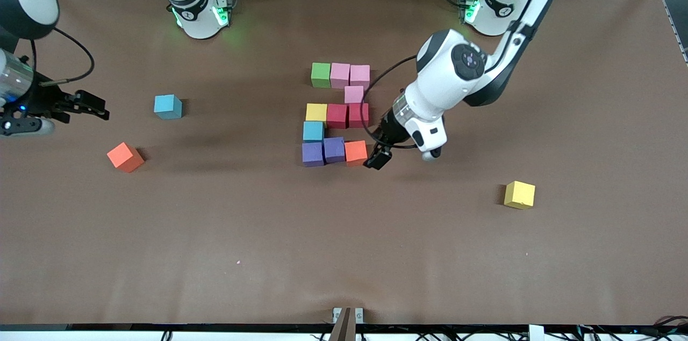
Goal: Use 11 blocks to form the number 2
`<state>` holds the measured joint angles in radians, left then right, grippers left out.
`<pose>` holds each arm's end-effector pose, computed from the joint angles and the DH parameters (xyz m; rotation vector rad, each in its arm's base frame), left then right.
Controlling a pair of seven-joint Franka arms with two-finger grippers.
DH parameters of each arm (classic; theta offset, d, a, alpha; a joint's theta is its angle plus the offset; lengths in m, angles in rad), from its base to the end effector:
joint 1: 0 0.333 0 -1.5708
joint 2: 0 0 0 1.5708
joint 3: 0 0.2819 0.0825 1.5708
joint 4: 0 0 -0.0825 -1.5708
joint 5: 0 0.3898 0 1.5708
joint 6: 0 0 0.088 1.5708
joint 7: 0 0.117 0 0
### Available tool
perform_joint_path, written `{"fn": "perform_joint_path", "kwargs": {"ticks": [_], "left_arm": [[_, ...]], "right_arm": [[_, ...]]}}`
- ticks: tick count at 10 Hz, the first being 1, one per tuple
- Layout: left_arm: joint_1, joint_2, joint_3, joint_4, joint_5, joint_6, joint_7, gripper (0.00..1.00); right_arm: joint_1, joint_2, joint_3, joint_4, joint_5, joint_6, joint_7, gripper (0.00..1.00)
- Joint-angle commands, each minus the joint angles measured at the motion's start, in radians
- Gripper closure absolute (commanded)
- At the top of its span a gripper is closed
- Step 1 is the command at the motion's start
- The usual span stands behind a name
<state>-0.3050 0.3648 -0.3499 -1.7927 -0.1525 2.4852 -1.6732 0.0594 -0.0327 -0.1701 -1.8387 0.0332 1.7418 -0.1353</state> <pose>0.5401 -0.3943 0.3509 2.2816 1.5049 -0.1053 0.5488 -0.0584 0.4842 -3.0944 -0.0281 0.0921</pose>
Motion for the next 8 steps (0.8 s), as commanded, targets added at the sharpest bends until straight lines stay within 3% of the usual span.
{"fn": "perform_joint_path", "kwargs": {"ticks": [1,5,8], "left_arm": [[0.001,-0.058,0.003,0.025,0.127,-0.151,0.05,0.0],[0.09,-0.076,0.003,0.199,0.142,-0.469,0.405,0.0],[0.203,-0.145,0.005,0.226,0.162,-0.63,0.709,0.0]], "right_arm": [[0.034,-0.009,0.001,0.14,-0.006,-0.146,0.106,0.0],[0.043,-0.016,0.055,0.208,-0.013,-0.223,0.102,0.0],[0.037,0.01,0.06,0.288,-0.015,-0.228,0.1,0.0]]}}
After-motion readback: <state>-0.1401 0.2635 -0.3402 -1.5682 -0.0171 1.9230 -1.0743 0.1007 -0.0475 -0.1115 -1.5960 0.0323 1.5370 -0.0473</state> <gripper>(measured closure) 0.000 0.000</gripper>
